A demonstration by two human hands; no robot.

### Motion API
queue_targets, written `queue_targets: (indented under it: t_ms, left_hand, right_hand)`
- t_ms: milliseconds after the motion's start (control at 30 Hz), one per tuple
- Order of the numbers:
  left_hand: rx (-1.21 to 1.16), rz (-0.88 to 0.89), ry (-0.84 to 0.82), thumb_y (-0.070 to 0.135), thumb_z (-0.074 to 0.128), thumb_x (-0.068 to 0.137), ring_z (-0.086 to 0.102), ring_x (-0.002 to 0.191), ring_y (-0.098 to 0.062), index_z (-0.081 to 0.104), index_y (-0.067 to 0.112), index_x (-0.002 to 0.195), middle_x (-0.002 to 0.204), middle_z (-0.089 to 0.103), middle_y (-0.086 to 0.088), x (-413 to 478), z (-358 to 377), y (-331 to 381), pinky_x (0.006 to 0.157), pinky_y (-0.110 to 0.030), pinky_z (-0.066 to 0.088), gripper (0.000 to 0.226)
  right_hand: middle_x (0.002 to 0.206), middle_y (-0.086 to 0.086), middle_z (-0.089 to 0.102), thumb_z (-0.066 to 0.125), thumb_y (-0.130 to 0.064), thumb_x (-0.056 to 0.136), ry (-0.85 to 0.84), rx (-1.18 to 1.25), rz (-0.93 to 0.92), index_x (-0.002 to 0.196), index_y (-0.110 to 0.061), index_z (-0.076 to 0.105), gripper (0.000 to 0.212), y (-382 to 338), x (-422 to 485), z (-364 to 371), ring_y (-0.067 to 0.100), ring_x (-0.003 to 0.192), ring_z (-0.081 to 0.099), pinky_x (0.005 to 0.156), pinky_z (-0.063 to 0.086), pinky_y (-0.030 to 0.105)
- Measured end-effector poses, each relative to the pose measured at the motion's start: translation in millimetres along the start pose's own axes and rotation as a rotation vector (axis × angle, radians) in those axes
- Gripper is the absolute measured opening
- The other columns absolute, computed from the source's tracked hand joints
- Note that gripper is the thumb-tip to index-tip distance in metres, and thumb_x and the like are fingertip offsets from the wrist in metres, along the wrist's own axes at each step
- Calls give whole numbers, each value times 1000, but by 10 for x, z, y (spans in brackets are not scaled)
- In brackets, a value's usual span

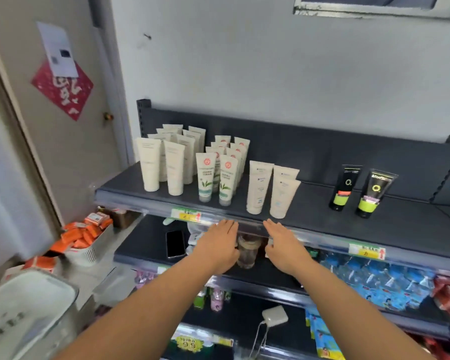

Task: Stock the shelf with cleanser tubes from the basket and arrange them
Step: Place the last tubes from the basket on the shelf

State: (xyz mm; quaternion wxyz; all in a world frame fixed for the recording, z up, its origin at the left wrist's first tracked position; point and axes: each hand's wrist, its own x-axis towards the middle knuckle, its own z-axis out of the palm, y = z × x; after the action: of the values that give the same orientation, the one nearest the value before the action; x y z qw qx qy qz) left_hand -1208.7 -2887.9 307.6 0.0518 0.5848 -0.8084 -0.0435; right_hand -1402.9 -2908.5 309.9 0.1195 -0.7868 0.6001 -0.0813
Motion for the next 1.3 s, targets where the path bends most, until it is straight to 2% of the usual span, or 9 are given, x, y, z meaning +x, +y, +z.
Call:
queue_targets:
  t_ms: [133,267,367,533,633,733,867,1067,1300]
  left_hand:
    - [38,-128,22,35,36,99,8,148,-25,8,7,154,161,11,-10,-483,-17,-557,121,-37,6,68]
    - [63,-326,-6,36,37,97,2,149,-25,4,7,154,162,4,-9,-943,10,-1176,122,-39,6,72]
    - [17,-481,-11,33,40,97,1,149,-25,2,8,154,162,2,-9,-1365,-4,-1583,122,-38,5,73]
    - [-15,-676,69,30,40,95,6,149,-24,8,9,154,162,8,-9,-2020,-51,-2143,121,-36,7,70]
    - [-28,-800,47,30,39,94,5,149,-24,6,9,154,162,7,-9,-2330,21,-2440,122,-37,7,71]
    - [-36,-900,22,30,40,94,4,149,-24,5,9,154,162,6,-9,-2601,80,-2699,122,-38,6,73]
    - [-63,-1042,34,30,43,94,8,149,-26,8,8,154,161,11,-10,-2891,148,-3038,122,-37,9,73]
    - [-87,-1216,26,33,47,93,16,147,-27,16,8,152,157,21,-11,-3038,197,-3476,120,-37,14,71]
    - [-151,-1354,2,29,45,93,18,146,-24,17,10,152,157,23,-9,-3000,373,-3732,119,-35,16,68]
  right_hand:
    - [163,-2,6,44,-20,97,-92,-17,-128,156,-18,10,67,-622,129,257,18,150,7,121,11,30]
    - [161,3,17,45,-21,98,-104,-30,-289,154,-16,16,64,-1297,280,491,21,147,19,119,18,31]
    - [162,4,13,44,-22,99,-152,-53,-399,155,-14,12,65,-1819,389,683,22,148,17,119,17,31]
    - [161,5,16,45,-17,97,-199,-63,-567,154,-12,15,65,-2677,563,1002,23,148,16,119,20,35]
    - [157,10,26,46,-17,96,-238,-62,-665,151,-8,22,60,-3154,660,1217,27,144,26,115,27,39]
    - [162,5,16,46,-19,97,-274,-49,-772,155,-12,14,66,-3577,777,1448,23,147,19,119,22,36]
    - [163,2,9,46,-17,97,-336,-44,-886,155,-14,11,68,-4033,946,1693,20,149,12,121,17,36]
    - [161,5,17,48,-17,96,-361,-37,-1033,154,-10,17,65,-4542,1321,1915,21,148,17,120,19,35]
    - [162,5,13,47,-20,97,-481,-102,-1118,154,-11,15,67,-4876,1714,2330,20,149,13,120,17,35]
